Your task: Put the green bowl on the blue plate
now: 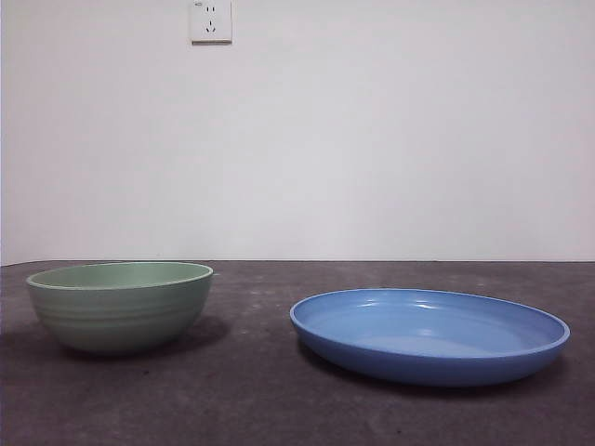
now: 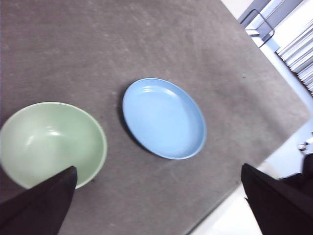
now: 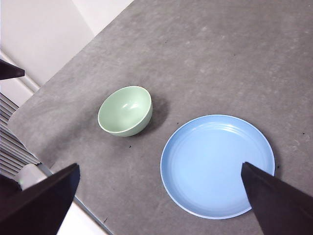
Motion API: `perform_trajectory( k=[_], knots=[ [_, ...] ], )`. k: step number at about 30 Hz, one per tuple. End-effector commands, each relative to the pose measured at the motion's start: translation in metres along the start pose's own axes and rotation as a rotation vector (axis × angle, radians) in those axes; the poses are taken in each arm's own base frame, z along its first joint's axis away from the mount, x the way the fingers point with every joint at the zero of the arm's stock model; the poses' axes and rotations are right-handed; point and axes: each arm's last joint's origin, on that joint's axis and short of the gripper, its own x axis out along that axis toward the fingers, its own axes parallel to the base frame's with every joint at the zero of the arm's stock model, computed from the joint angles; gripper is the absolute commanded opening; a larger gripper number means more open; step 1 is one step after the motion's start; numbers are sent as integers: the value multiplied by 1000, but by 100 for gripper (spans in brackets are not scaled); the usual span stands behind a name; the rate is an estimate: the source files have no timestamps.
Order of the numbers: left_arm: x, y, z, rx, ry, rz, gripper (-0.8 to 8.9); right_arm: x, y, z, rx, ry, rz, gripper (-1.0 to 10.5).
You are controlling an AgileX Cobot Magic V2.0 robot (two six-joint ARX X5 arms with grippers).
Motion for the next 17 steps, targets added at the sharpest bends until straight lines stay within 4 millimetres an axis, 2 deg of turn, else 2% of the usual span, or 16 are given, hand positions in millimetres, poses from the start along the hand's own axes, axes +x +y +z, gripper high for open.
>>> perform_trajectory(
  k=[1, 7, 17],
  knots=[
    [2, 2, 6, 19, 2, 54, 719, -2, 2, 4, -16, -17, 9, 592],
    [23, 21, 12, -37, 91, 212, 719, -2, 2, 4, -16, -17, 8, 592],
    [83, 64, 22, -128, 273, 301, 719, -2, 2, 4, -16, -17, 8, 592]
  ],
)
